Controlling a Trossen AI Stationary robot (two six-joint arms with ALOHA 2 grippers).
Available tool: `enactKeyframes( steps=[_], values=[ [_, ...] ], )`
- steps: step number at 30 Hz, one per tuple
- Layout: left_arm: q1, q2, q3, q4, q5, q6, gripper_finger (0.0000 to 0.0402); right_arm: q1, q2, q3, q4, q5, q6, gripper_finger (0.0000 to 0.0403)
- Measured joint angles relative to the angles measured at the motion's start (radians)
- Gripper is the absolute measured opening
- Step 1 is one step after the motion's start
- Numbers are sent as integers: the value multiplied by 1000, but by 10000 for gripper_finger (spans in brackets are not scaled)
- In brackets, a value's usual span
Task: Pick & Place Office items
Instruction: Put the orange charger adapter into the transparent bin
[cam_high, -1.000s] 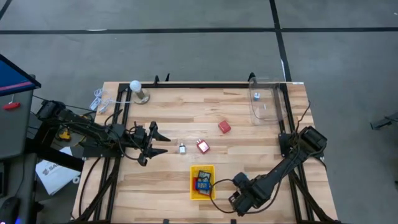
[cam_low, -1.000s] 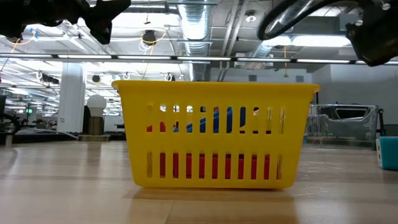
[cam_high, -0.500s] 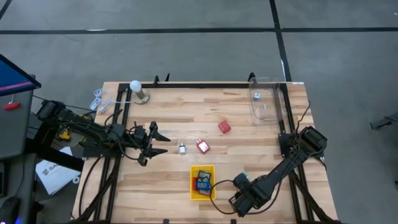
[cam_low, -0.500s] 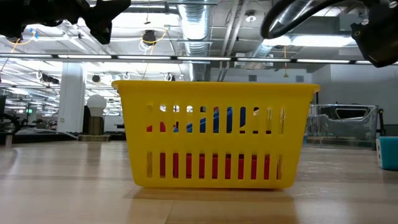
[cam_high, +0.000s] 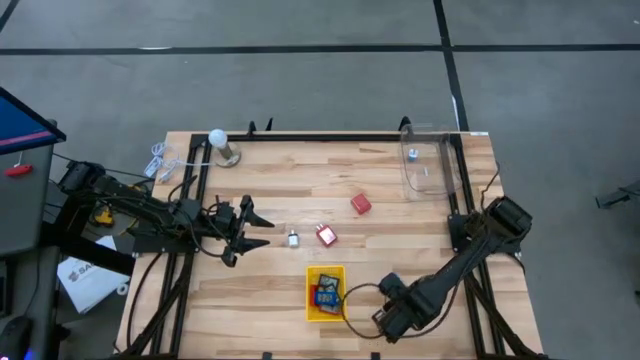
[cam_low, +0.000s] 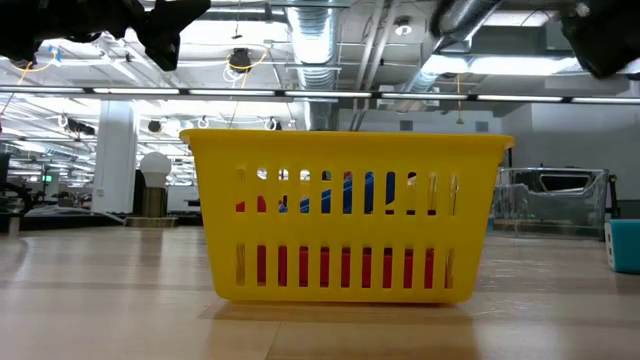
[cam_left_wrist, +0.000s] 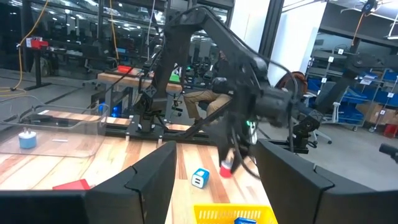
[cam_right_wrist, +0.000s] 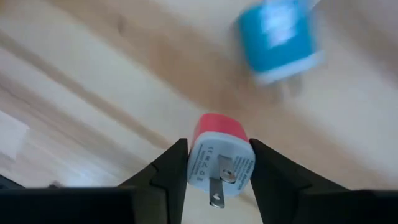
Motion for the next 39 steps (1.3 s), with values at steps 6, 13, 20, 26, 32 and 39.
enactKeyframes(
  steps=[6,13,20,26,32,39],
  values=[
    [1,0,0,0,0,12,214,-49,-180,0,-163,186,-13,131],
    [1,0,0,-9,-16,13,214,-257,-354,0,-390,329,-135,138],
    [1,0,0,-44,-17,15,214,-626,-445,0,-433,381,-435,135],
    [1,0,0,-128,-20,86,214,-936,-496,0,-421,374,-637,135],
    [7,-38,-37,-142,-21,174,214,-1092,-511,0,-420,361,-735,135],
    [65,-362,-196,-145,-27,152,214,-1186,-503,0,-385,353,-830,135]
  ],
)
